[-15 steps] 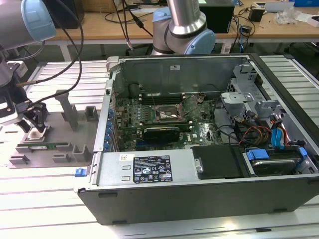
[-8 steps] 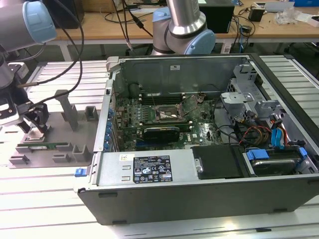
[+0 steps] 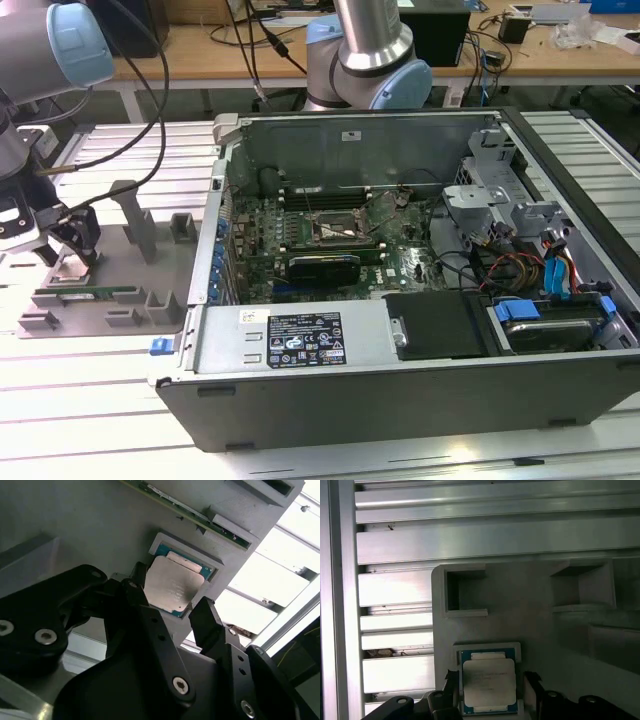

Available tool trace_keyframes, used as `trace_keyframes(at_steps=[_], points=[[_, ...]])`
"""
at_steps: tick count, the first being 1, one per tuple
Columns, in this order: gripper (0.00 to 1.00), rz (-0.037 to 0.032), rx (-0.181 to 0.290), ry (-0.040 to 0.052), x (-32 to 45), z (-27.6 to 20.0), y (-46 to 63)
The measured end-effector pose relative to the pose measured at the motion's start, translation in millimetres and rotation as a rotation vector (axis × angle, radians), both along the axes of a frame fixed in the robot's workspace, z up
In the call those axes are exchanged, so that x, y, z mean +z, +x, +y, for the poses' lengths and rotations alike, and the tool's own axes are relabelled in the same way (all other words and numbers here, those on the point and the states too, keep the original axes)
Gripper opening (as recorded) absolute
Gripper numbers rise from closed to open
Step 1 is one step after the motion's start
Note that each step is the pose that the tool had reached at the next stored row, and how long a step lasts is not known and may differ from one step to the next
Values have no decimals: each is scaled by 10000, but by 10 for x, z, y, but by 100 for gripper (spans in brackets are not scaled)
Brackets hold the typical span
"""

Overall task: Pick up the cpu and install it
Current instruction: 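Pick up the cpu and move it towards the insertion slot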

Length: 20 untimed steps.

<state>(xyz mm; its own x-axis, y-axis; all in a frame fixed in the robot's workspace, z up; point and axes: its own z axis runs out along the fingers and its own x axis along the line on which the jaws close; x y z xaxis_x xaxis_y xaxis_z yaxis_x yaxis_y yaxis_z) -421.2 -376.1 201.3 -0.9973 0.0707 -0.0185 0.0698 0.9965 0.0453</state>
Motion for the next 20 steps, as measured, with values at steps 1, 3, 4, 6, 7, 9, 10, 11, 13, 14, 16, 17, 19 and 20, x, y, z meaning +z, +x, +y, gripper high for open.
trace_keyframes(at_steps=[1,3,4,6,7,9,10,11,13,14,16,17,19,20], points=[[62,0,-2,-60,-1,2,0],[62,-1,1,-376,-5,4,0],[62,-1,0,-408,-8,6,0],[62,-1,18,-372,-18,6,0],[62,-2,63,-326,-25,8,0],[62,-3,196,-296,-35,8,0],[62,-5,294,-285,-42,8,1],[62,-7,424,-271,-53,8,2],[62,-8,545,-268,-66,8,2],[62,-10,588,-267,-74,8,2],[62,-11,628,-267,-84,9,4],[62,-10,641,-267,-89,9,5],[62,-10,662,-267,-98,14,6],[62,-10,673,-267,-104,20,6]])
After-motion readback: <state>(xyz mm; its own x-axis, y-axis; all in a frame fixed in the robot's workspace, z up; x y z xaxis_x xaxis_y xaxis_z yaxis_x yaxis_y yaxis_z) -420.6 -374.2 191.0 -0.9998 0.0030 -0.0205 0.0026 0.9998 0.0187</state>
